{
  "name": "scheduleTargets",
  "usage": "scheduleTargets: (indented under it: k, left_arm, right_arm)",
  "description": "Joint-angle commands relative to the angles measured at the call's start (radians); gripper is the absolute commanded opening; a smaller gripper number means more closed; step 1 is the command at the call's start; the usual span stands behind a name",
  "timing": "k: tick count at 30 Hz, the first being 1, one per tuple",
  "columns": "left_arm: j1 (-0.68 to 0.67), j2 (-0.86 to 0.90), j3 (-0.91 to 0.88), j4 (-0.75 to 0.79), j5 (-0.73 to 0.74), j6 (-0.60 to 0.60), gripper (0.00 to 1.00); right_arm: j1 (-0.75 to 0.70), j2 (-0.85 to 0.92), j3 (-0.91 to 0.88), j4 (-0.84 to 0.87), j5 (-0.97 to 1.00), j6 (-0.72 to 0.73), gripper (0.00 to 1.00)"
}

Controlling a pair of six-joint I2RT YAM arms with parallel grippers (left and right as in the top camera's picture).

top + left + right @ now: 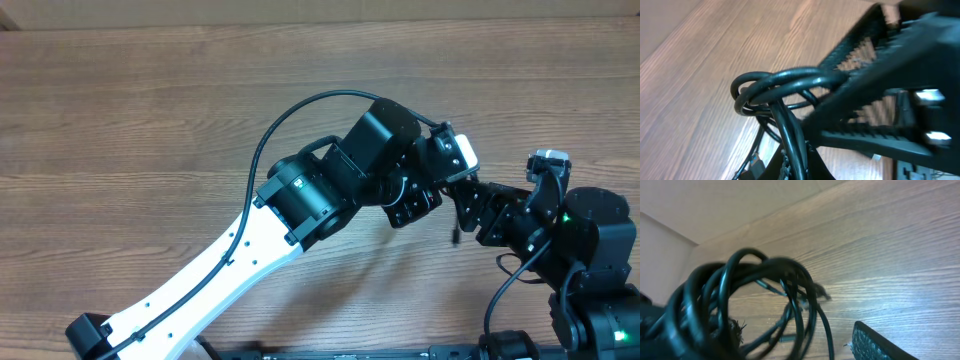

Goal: Untangle cables

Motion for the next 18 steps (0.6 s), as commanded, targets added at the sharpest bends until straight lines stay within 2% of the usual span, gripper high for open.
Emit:
scheduleTargets:
  k: [1,8,10,11,12,13,14,16,18]
  left_arm:
    - [-0.006,-0.026,0.032,-0.001,0.098,-0.010,0.04]
    - [-0.006,-0.026,0.032,-0.056,0.138,-0.005,0.04]
    - [-0.007,-0.026,0.032,-0.071,0.172,0.031,0.04]
    - [-0.007,-0.026,0.032,-0.077,0.193,0.056,0.04]
    - [-0.007,-0.026,0.032,-0.080,0.207,0.071,0.04]
    - [-0.006,-0.026,0.032,-0.082,0.219,0.080,0.04]
    - [-0.006,-0.026,0.032,-0.082,0.224,0.086,0.04]
    - [-0.006,-0.026,0.032,-0.081,0.224,0.090,0.04]
    - [-0.006,-0.026,0.032,-0.081,0.223,0.097,0.04]
  right_arm:
    - [0.003,0.003,0.013,0.022,0.038,0.000,0.69]
    - [0.003,0.003,0.013,0.080,-0.032,0.003,0.69]
    - [0.003,0.003,0.013,0.092,-0.040,0.003,0.68]
    - [0.003,0.003,0.013,0.094,-0.040,0.003,0.62]
    - [0.003,0.003,0.013,0.095,-0.040,0.003,0.51]
    - [0.003,0.003,0.013,0.095,-0.040,0.003,0.32]
    - [0.003,0.003,0.013,0.094,-0.040,0.002,0.22]
    - [0.003,0.003,0.013,0.087,-0.040,-0.005,0.10]
    - [0.003,0.003,0.013,0.077,-0.040,-0.009,0.04]
